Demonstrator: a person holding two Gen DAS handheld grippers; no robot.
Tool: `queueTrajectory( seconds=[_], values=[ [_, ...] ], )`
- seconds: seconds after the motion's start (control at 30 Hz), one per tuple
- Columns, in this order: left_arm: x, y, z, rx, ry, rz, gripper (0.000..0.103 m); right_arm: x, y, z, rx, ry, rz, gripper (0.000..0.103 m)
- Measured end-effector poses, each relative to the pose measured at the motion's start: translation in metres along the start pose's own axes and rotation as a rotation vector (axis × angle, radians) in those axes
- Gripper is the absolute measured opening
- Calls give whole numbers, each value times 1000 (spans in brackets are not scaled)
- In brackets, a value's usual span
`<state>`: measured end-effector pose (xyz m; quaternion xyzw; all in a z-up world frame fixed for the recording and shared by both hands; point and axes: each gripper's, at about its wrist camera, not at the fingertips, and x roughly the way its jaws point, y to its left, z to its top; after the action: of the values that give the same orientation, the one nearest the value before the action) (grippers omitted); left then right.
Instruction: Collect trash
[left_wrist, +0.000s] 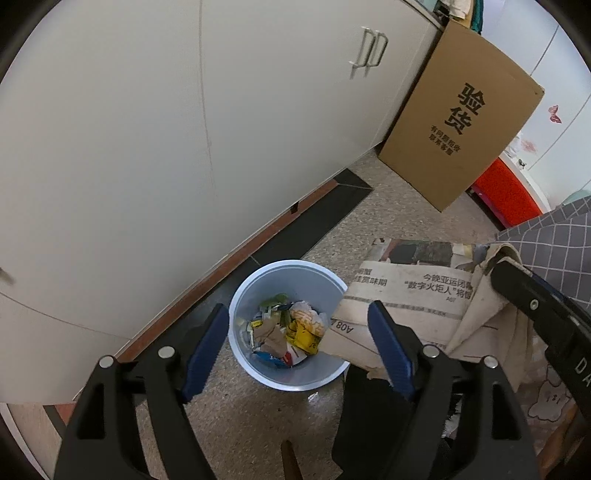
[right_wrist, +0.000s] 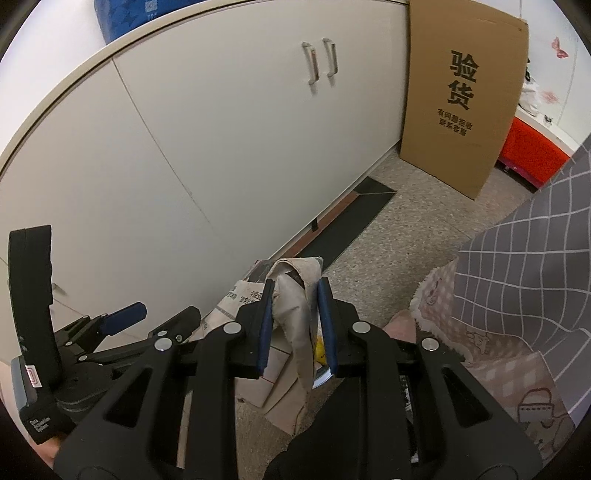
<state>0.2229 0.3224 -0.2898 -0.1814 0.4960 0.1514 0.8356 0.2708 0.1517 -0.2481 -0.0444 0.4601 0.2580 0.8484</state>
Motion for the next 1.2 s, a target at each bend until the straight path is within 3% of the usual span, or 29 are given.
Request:
queueTrajectory(
  seconds=[0.27,0.37,0.43,0.7,1.0,1.2],
  values=[
    [8,20,-4,-47,16,32,76,16,12,6,-19,-1,5,24],
    [10,27,-4,-61,17,47,76,26,15,8,-27,0,12,30],
    [10,30,-4,-66,14,61,76,33,17,7,-30,4,36,63],
    [1,26,-5,-62,10,62,77,27,14,-4,-40,26,43,63],
    [-56,2,-2,-4,-101,50,78,-47,3,-9,-43,-75,-27,64],
    [-115,-30,-7,58,-215,27,81,-123,-5,-12,-40,-203,-55,68]
  ],
)
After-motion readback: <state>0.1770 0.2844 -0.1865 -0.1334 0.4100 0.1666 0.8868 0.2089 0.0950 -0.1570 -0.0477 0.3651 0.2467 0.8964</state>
